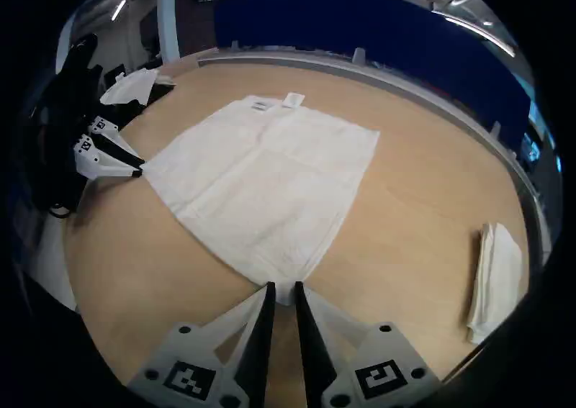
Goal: Fold towel
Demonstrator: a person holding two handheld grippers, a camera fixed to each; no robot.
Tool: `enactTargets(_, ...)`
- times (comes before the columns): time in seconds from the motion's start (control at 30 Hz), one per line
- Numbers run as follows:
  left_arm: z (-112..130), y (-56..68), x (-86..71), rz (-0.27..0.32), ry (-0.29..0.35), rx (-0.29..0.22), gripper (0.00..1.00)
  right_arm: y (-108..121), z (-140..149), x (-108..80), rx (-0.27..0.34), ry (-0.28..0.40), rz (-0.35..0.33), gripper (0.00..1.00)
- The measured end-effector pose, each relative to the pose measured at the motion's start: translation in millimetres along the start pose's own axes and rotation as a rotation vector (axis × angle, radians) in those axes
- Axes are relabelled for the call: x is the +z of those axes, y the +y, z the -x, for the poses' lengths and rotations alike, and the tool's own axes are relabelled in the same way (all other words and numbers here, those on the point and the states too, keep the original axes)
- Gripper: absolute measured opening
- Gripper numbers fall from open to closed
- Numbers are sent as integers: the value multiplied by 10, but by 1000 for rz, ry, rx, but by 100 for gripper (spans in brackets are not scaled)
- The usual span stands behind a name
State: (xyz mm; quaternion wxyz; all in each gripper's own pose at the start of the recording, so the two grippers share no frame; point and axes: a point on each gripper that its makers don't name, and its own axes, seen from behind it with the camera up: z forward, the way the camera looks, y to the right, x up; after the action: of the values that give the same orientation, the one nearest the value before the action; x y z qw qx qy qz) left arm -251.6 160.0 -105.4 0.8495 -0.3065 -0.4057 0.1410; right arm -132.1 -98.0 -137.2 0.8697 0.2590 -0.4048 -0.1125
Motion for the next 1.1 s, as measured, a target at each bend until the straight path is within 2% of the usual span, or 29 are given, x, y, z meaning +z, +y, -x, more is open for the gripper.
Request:
enactTargets(0.1, -3, -12, -8, -7, 0, -6, 10, 3, -18, -4, 0, 4, -1, 17)
enactTargets(0.23, -7, -5, -6, -4, -2, -17, 10, 4, -44, -21, -4, 9, 1, 13)
enactTargets(0.57, -72, 11, -41, -6, 18, -44, 9, 14, -73, -46, -3, 11, 1, 11)
enactTargets(0.87, -181, 0, -197, -9, 41, -83, 9, 26, -257, -200, 0, 43, -7, 11)
enactTargets(1.1, -356, -20, -393, -18, 73, -120, 9, 39, -478, -397, 5, 80, -6, 11)
